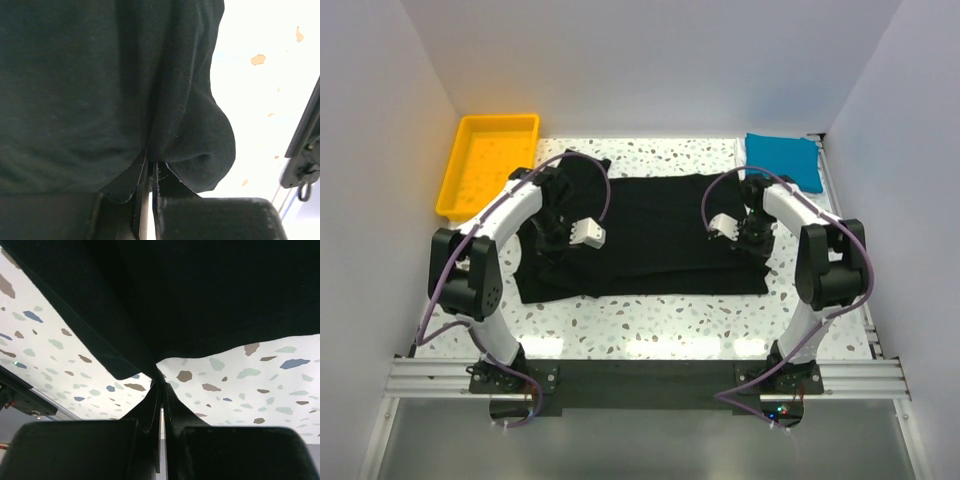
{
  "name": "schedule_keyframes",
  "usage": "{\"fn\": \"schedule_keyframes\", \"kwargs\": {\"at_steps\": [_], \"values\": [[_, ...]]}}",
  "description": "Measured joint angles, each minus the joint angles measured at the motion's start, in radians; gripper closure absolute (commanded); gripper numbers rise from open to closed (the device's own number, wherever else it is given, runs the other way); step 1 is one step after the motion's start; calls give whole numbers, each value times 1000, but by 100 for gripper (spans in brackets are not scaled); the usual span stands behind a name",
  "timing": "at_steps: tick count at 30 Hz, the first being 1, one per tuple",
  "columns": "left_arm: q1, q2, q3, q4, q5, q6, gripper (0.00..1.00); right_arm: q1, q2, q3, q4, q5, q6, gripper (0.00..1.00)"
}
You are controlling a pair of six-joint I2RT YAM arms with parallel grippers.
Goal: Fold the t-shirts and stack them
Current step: Fold the tshirt
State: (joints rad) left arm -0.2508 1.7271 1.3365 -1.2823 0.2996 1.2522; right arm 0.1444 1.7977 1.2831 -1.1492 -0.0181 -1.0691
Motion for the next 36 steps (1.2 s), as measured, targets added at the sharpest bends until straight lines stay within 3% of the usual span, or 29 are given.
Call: {"fn": "schedule_keyframes", "kwargs": {"at_steps": [8,13,15,16,17,19,22,28,36], "values": [[3,113,96,-7,-13,47,86,-10,69,52,16,0,-6,100],[13,171,145,-3,-17,51,68,-10,113,88,26,1,6,98],[32,184,167,2,-12,42,61,-11,132,104,33,2,25,79],[47,188,182,3,-7,32,58,-11,138,110,37,3,39,60],[69,193,203,3,6,13,50,-15,142,118,36,6,51,52],[126,197,248,6,59,-32,48,-31,146,148,26,0,82,45],[258,185,277,18,160,-104,48,-80,146,232,-20,-39,134,45],[500,19,53,74,278,-251,44,-212,117,249,-66,-139,259,48],[585,-150,-274,143,315,-336,37,-288,93,53,-83,-218,360,45]]}}
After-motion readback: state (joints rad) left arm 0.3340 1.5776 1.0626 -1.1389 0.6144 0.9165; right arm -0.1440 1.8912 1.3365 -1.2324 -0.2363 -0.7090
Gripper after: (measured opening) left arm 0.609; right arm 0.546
